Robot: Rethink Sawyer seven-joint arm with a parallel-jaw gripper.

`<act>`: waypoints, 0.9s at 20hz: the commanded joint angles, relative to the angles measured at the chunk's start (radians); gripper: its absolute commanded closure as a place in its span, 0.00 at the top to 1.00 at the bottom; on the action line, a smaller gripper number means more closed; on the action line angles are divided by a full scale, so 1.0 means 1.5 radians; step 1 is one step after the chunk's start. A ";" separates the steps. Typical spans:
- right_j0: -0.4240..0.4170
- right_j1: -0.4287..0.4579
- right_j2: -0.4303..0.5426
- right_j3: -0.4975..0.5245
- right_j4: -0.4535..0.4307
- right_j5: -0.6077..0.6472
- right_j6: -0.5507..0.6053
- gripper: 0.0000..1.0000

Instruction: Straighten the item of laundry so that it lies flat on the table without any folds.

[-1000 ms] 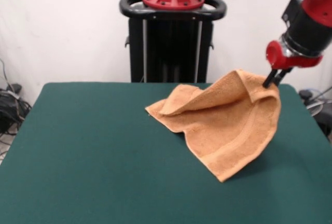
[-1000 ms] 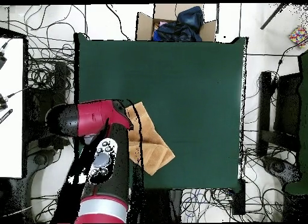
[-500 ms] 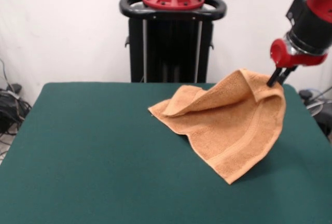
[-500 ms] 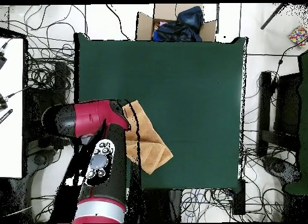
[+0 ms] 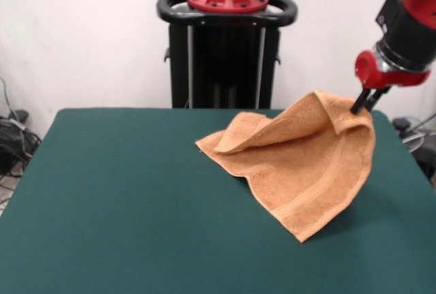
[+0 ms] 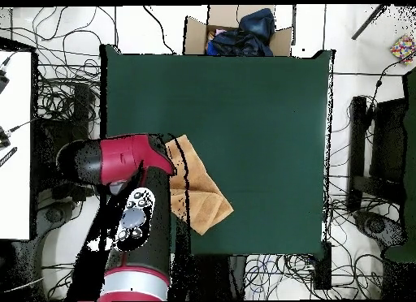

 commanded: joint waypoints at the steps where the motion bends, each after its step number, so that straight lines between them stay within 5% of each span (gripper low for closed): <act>1: 0.023 0.009 0.013 0.004 0.028 0.008 0.185 0.00; 18: 0.151 0.092 -0.008 0.058 0.014 -0.268 0.247 0.00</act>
